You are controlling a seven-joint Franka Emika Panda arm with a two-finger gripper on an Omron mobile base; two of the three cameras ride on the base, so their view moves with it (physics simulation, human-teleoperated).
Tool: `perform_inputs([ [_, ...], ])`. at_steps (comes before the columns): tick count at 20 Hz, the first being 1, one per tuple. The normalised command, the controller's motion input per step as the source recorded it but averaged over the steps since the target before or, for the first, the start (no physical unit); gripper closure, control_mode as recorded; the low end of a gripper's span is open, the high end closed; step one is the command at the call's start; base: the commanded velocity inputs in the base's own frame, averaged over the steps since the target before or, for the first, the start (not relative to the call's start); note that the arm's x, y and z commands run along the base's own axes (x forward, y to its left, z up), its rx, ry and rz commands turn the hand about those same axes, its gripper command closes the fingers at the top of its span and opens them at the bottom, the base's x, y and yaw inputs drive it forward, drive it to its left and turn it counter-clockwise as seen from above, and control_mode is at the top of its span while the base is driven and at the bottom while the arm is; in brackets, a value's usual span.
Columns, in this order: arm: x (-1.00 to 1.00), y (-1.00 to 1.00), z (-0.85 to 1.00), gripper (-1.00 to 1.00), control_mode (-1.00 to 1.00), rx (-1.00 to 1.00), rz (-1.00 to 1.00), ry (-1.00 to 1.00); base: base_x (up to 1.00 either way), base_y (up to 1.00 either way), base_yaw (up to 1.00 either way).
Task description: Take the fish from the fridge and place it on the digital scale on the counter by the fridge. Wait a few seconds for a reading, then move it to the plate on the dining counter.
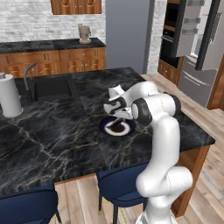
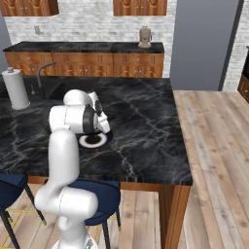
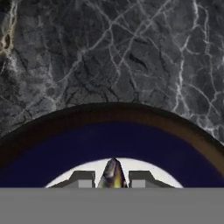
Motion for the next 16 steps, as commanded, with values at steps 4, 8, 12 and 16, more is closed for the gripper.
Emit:
perform_inputs([
  [4, 0.12, -0.02, -0.24, -1.0, -1.0, 0.0, -0.16, 0.0, 0.0, 0.0, 0.0],
  [8, 0.03, -0.11, -0.07, -1.0, -1.0, 0.0, -0.15, 0.0, 0.0, 0.0, 0.0],
  [12, -0.07, -0.23, 0.0, -1.0, -1.0, 0.0, -0.1, 0.0, 0.0, 0.0, 0.0],
  [16, -0.4, -0.02, 0.57, -1.0, -1.0, 0.03, -0.04, -0.07, 0.0, 0.0, 0.0],
])
